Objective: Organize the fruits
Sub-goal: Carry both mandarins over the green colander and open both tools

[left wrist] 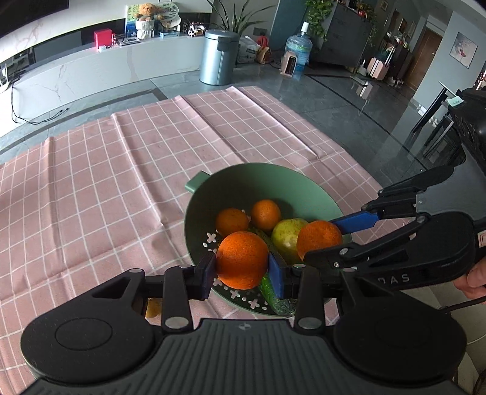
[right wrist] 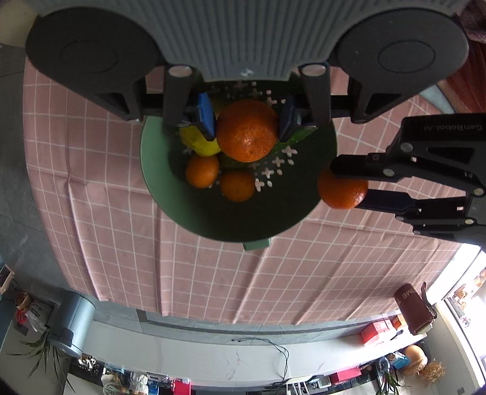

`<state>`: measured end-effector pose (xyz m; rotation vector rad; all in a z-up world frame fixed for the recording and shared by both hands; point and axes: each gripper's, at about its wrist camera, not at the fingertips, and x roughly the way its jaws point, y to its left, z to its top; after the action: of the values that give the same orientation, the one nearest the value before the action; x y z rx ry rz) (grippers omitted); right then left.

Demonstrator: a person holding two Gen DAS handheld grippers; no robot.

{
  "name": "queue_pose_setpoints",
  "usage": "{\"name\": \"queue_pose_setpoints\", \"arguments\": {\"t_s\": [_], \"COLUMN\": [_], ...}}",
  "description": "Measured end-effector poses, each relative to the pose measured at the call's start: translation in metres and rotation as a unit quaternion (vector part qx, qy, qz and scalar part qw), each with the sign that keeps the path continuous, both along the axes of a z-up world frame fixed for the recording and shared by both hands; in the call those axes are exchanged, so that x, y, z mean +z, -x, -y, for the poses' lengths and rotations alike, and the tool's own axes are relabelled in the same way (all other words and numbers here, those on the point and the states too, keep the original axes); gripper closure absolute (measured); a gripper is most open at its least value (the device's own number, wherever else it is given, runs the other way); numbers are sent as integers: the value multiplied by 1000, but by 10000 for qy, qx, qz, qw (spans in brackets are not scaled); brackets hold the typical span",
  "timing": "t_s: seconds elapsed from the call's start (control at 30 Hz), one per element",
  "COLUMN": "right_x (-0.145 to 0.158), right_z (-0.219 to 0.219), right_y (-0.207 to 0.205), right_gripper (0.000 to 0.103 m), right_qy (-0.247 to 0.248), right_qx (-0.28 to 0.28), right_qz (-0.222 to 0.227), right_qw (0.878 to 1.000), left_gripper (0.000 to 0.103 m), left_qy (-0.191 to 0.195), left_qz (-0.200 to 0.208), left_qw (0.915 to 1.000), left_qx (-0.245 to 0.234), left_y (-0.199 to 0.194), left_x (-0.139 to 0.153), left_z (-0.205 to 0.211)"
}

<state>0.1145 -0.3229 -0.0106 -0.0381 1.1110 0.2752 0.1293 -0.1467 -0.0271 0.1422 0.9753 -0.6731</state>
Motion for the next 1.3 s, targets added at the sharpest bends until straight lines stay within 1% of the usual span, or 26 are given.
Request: {"name": "queue_pose_setpoints", "arguments": {"t_s": [0.13,0.23,0.47,0.57,0.77,0.97,1.07,1.17,1.2,1.3], "right_x": [-22,-33,-43,-51,-57,-53,-48,-42,-39,-30], "right_z": [2,4,6,2,-1,-4,-5,-8,-8,-9], "right_y": [-1,-2,-5,-7,-8,-8,-10,-9,-8,-5], "right_gripper": [62,62,61,61,61,60,48,47,45,39], "right_qy": [-41,-122,-223,-186,-169,-103,-17,152,193,275], "right_qx": [33,58,102,151,144,156,125,128,116,74], "right_qz": [-359,-520,-715,-894,-918,-918,-829,-744,-710,-579], "right_qw": [9993,9986,9971,9957,9955,9956,9965,9970,9972,9979], "left_gripper": [61,61,61,61,61,60,59,54,50,48], "left_qy": [-139,-222,-338,-407,-399,-395,-367,-312,-269,-131], "left_qz": [-124,-176,-118,-66,-132,-269,-330,-287,-257,-77], "left_qw": [9998,9995,9992,9989,9990,9988,9988,9991,9993,9999], "left_qx": [-71,-124,-200,-245,-171,-82,-54,-57,-80,-81], "left_y": [-1,-2,-6,-7,-13,-15,-15,-12,-11,-6], "left_x": [-12,-19,-26,-26,-30,-30,-29,-25,-22,-9], "left_z": [10,15,22,25,22,18,16,13,12,8]}}
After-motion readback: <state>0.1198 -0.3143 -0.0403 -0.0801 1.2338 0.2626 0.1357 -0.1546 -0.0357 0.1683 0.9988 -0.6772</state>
